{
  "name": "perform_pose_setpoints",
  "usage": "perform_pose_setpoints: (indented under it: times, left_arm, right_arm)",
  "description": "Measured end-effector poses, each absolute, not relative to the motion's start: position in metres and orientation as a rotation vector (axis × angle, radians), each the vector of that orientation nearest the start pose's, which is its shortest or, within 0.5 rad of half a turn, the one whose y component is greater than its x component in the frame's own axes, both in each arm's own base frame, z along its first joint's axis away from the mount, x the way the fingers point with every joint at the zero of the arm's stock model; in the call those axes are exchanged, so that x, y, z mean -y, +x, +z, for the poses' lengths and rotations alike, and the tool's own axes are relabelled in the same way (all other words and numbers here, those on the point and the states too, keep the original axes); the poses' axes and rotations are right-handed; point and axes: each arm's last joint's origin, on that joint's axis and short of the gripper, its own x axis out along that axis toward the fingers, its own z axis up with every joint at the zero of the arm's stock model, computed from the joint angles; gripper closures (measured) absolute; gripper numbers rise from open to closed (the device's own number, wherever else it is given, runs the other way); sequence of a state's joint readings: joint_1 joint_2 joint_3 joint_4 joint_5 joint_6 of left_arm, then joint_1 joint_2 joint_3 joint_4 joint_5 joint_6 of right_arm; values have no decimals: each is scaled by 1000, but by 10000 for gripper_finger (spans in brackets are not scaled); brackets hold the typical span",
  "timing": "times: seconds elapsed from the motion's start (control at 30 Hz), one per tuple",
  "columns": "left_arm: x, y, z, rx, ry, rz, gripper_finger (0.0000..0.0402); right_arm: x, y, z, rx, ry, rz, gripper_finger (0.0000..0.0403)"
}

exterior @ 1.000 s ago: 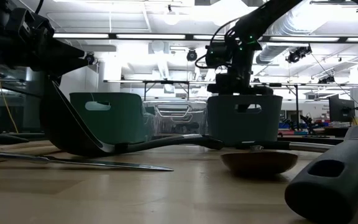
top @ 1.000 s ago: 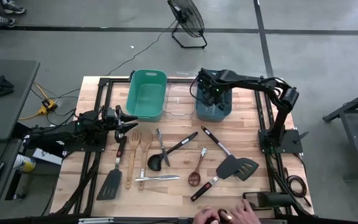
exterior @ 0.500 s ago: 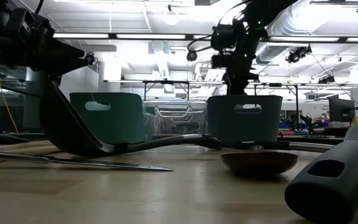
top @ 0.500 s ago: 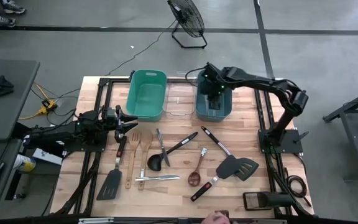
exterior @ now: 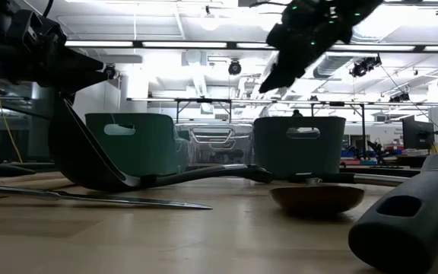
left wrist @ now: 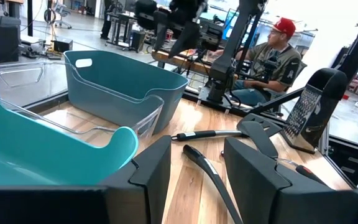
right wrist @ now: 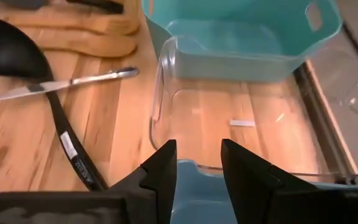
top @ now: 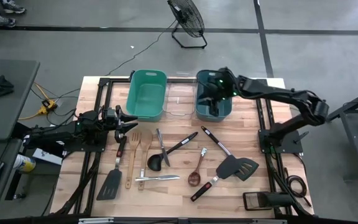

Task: Pick & Place Kitchen Items
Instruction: Put the silver table knife into the blue bin

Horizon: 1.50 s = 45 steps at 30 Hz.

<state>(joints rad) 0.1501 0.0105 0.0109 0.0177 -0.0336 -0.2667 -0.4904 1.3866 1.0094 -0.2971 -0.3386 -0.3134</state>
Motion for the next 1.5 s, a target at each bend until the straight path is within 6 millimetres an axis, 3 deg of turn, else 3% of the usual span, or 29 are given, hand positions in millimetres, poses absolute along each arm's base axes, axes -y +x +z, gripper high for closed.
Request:
perform_pose_setpoints:
  times: [0.53, 0.9, 1.23, 1.5]
  left_arm:
    - [-16, 96, 168, 43, -265, 180, 252]
    - [-16, 96, 168, 43, -265, 180, 252]
    - [-16, 96, 168, 43, -265, 180, 252]
    - [-16, 96, 168, 43, -265, 181, 252]
  right_arm:
    - [71, 188, 241, -270, -16, -48, 286]
    - [25, 162, 212, -34, 17, 100, 286]
    - [16, 144, 206, 59, 77, -26, 286]
    - [18, 141, 207, 66, 79, -106, 286]
